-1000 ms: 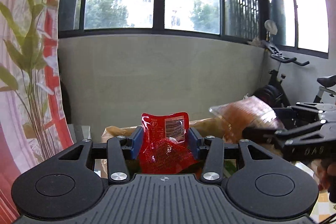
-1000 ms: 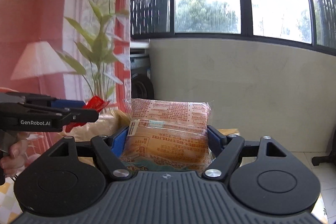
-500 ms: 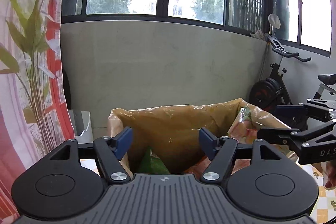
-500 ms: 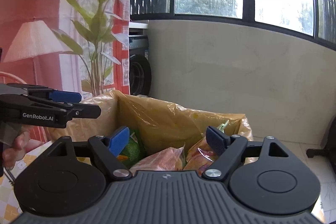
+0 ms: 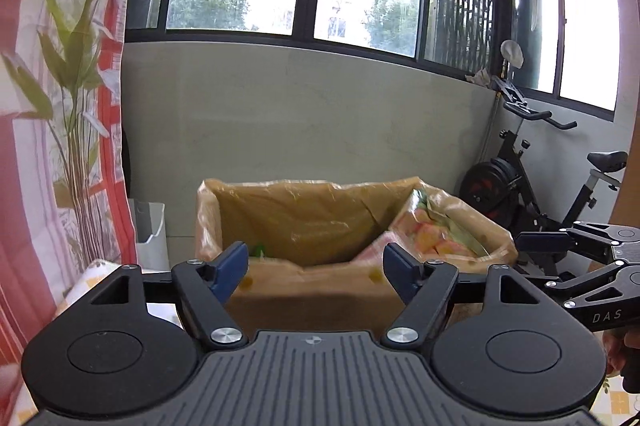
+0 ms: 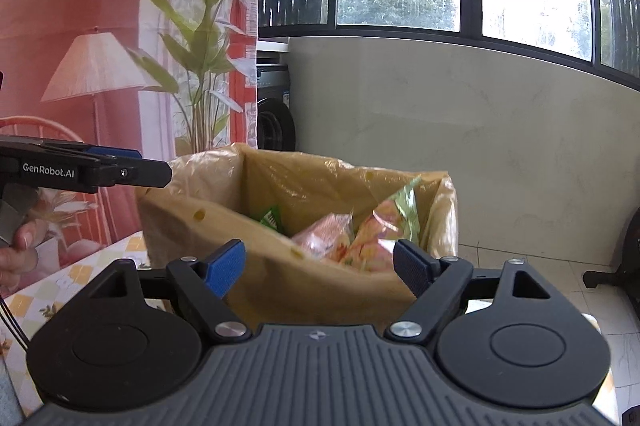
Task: Organize snacks
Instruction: 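Move both tools back down to the remaining snacks beside the box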
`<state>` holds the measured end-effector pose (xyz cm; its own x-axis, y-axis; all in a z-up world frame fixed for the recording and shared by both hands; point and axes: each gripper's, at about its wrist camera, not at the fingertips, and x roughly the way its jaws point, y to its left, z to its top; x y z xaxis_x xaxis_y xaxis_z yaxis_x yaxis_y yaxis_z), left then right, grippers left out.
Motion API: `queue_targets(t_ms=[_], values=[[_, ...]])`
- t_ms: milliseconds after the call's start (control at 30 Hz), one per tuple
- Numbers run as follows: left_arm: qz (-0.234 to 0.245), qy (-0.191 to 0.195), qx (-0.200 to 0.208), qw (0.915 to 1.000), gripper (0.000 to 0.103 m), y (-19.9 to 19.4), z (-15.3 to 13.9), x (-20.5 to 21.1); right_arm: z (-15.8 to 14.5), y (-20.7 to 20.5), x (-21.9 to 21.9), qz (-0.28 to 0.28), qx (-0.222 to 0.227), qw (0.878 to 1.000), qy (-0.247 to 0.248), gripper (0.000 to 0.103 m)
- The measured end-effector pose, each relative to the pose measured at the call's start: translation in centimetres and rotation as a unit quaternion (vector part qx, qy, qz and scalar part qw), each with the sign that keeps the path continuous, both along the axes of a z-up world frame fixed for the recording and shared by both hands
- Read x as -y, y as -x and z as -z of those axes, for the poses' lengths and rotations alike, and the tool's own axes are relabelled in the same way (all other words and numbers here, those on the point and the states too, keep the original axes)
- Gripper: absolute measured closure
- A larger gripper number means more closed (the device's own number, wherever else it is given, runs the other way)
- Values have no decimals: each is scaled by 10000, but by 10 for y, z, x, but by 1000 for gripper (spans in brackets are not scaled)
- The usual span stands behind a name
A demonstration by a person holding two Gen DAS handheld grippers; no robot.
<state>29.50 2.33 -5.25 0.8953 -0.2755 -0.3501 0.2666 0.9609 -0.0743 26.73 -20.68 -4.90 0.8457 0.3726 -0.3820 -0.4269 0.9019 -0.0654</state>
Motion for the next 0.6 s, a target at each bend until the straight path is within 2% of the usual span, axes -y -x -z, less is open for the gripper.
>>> queue_targets(t_ms=[333, 600], values=[[-91, -13, -212, 9997, 27, 28, 38, -2, 29, 28, 8, 53, -68, 9999, -82, 20], [-82, -199, -510, 9985, 27, 28, 67, -3, 63, 37, 20, 169, -275, 9994, -142, 20]])
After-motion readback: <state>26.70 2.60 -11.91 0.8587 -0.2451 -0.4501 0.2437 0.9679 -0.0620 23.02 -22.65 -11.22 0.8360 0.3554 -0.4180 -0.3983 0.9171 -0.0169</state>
